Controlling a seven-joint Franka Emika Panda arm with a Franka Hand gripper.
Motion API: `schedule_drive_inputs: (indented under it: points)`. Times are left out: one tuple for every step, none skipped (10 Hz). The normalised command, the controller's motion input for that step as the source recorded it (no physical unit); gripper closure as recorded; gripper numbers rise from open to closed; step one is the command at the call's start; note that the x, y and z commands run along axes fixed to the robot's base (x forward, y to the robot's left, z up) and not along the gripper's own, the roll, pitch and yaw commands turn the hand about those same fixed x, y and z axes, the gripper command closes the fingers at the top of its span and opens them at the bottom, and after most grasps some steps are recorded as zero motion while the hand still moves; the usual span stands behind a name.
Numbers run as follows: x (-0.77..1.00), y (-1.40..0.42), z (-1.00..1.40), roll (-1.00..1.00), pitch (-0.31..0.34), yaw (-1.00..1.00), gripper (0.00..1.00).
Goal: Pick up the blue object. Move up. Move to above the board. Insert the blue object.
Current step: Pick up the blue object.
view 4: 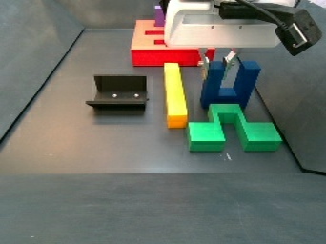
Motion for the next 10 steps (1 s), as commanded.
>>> schedule_drive_inputs:
  points:
    - [0.0,0.0,0.0,0.0,0.0,0.0,1.0]
    - [0.0,0.0,0.0,0.0,0.0,0.0,1.0]
    - [0.0,0.0,0.0,0.0,0.0,0.0,1.0]
    - [0.0,0.0,0.0,0.0,0.0,0.0,1.0]
    - [0.0,0.0,0.0,0.0,0.0,0.0,1.0]
    - [0.0,0.0,0.0,0.0,0.0,0.0,1.0]
    - [0.0,0.0,0.0,0.0,0.0,0.0,1.0]
    - [0.0,0.0,0.0,0.0,0.0,0.0,1.0]
    - [0.0,0.0,0.0,0.0,0.0,0.0,1.0]
    - [0.0,0.0,0.0,0.0,0.0,0.0,1.0]
